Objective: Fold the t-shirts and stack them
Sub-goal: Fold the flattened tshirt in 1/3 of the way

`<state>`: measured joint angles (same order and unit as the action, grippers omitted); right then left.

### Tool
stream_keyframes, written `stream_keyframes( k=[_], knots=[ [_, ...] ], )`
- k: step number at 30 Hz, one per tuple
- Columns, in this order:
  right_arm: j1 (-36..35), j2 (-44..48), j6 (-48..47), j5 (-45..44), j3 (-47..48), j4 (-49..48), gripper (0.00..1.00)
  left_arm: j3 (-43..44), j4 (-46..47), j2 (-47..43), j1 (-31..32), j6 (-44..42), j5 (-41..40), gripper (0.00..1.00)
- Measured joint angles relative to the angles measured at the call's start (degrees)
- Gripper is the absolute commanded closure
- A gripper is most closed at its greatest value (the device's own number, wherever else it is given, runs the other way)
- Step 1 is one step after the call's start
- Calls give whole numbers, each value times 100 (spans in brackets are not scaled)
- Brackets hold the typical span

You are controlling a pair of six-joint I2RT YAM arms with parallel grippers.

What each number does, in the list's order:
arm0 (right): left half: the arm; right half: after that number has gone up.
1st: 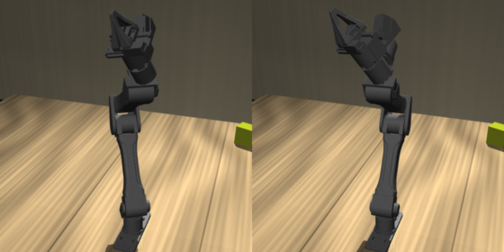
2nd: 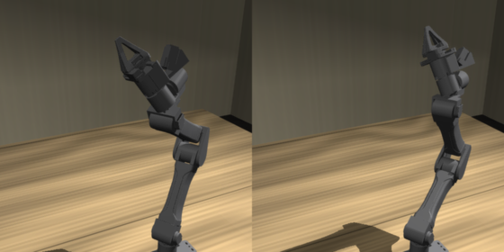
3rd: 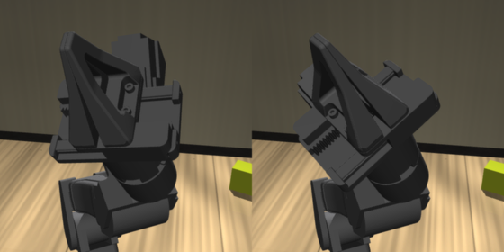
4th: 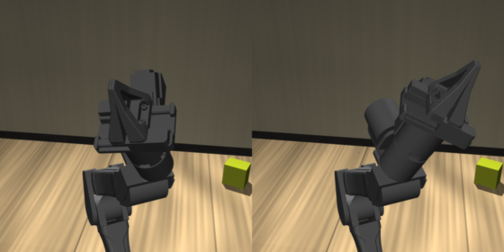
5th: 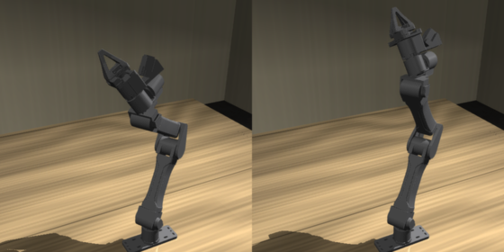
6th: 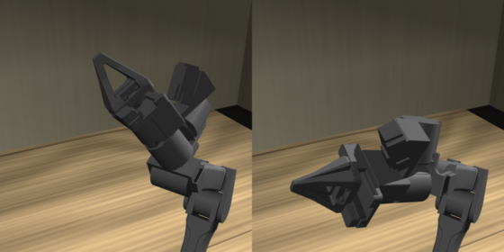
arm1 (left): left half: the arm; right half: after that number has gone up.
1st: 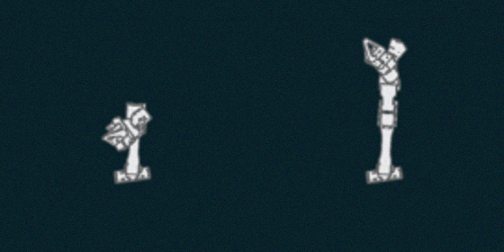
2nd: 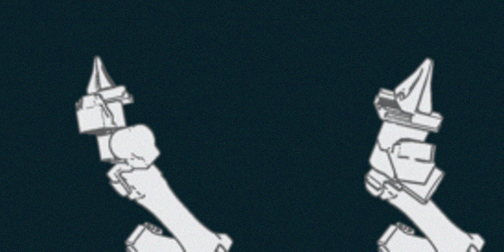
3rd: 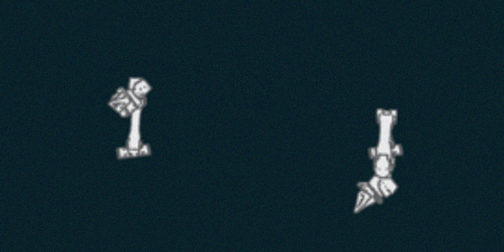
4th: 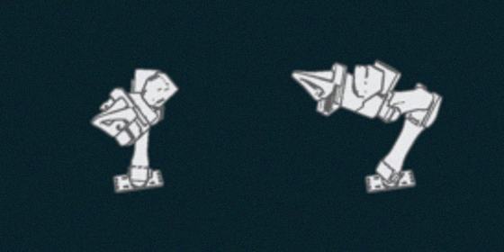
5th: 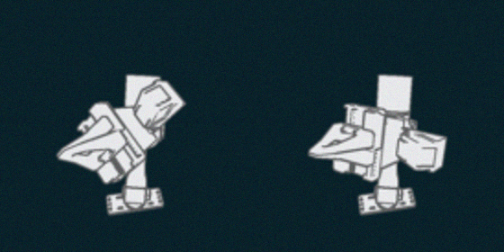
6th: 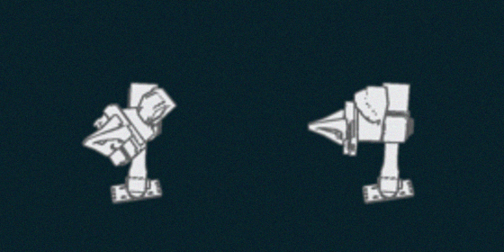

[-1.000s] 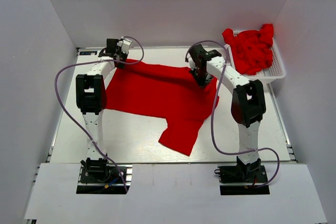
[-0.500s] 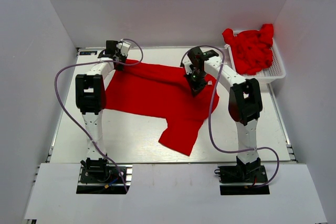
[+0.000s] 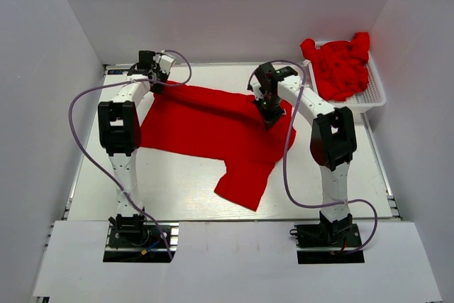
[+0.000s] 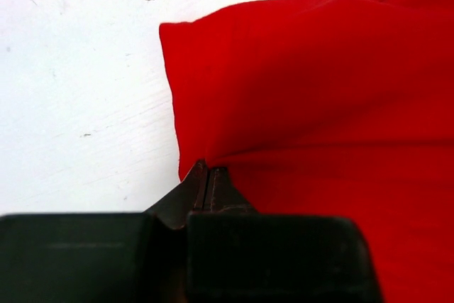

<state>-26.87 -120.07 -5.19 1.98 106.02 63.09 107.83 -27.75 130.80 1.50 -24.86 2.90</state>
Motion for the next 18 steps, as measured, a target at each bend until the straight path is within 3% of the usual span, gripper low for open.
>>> stream_keyframes(
  k=[10, 12, 13, 14, 16, 17, 18],
  knots=[
    [57, 0, 31, -20, -46, -15, 100, -114, -339, -245, -26, -372, 120, 100],
    [57, 0, 31, 22, -105, -20, 100, -210, -446, -245, -26, -402, 111, 95],
    [57, 0, 31, 57, -157, -39, 100, -249, -538, -243, -28, -417, 107, 88],
    [55, 0, 31, 98, -203, -46, 100, -258, -638, -236, -28, -444, 107, 66],
    [55, 0, 31, 184, -302, -72, 85, -258, -767, -225, -28, -459, 131, 41],
    [55, -2, 37, 234, -343, -83, 75, -258, -804, -225, -31, -448, 142, 20],
    [55, -2, 39, 295, -372, -87, 60, -258, -828, -225, -31, -444, 153, 11]
  ],
)
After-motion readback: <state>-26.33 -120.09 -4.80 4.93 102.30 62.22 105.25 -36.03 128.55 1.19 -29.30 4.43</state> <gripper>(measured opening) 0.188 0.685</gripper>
